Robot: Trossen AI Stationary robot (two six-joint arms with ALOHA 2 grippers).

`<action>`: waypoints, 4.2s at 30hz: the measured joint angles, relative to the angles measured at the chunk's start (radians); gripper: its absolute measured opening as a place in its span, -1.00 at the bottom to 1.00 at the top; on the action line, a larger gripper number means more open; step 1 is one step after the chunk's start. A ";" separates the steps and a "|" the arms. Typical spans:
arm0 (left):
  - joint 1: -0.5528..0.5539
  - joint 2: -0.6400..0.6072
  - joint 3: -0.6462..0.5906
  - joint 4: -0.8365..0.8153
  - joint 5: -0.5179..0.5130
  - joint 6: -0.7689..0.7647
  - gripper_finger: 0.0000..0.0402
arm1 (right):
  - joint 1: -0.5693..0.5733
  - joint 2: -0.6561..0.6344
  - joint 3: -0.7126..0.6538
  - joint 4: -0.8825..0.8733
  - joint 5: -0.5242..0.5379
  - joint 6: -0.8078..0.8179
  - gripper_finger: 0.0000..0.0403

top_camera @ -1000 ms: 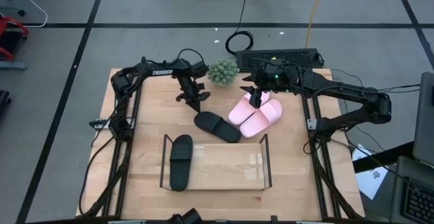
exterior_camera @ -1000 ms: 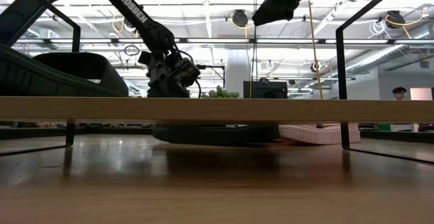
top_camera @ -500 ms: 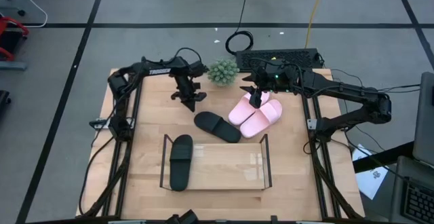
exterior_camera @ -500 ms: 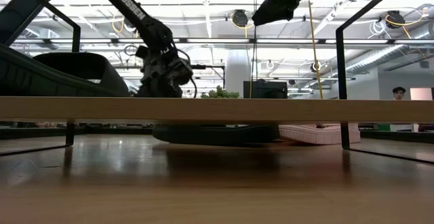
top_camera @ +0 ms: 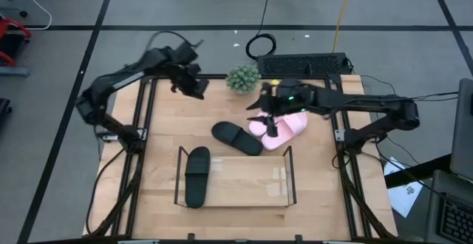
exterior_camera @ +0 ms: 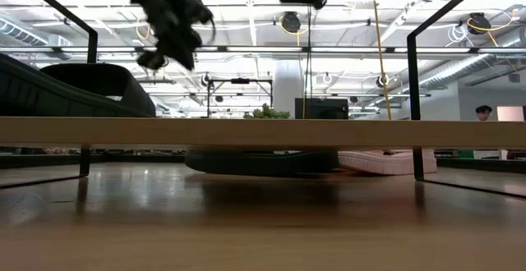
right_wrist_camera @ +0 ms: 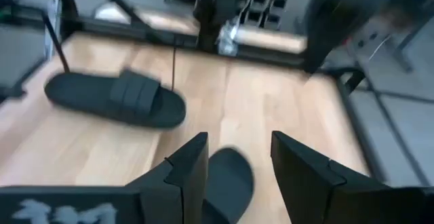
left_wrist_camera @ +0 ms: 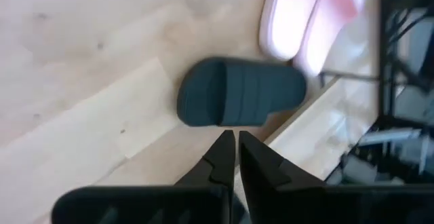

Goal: Pick and place slides into the shelf
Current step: Put the black slipper on the shelf

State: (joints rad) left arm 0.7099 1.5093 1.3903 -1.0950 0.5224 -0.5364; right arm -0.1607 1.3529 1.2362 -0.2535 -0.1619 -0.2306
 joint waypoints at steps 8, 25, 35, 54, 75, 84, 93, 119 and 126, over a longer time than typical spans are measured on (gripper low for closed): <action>0.056 -0.195 0.000 0.085 -0.055 -0.106 -0.89 | -0.001 0.211 0.032 -0.082 -0.024 -0.122 -0.24; 0.060 -0.228 0.000 0.135 -0.150 -0.130 -0.89 | 0.039 0.356 0.064 -0.177 0.084 -0.447 -0.24; 0.060 -0.227 0.000 0.136 -0.168 -0.128 -0.89 | 0.054 0.493 0.110 -0.142 0.142 -0.517 -0.24; 0.047 -0.227 0.000 0.135 -0.219 -0.113 -0.89 | 0.058 0.612 0.112 0.018 0.274 -0.582 -0.24; 0.047 -0.227 0.000 0.135 -0.219 -0.033 -0.89 | 0.057 0.560 0.117 0.177 0.452 -0.704 -0.98; 0.047 -0.227 0.000 0.131 -0.155 -0.004 -0.89 | 0.057 0.423 0.267 0.175 0.449 -0.646 -0.99; 0.047 -0.232 0.000 0.157 -0.053 0.141 -0.89 | 0.042 0.340 0.275 0.016 0.461 -0.595 -1.00; 0.103 -0.132 0.000 0.125 0.126 0.099 0.03 | 0.092 0.340 0.275 0.053 0.719 -0.724 -1.00; 0.158 -0.100 0.000 0.130 0.174 0.003 0.21 | 0.103 0.340 0.275 0.055 0.720 -0.725 -1.00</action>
State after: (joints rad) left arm 0.8682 1.4089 1.3899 -0.9649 0.6967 -0.5329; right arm -0.0576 1.6924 1.5116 -0.1989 0.5579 -0.9554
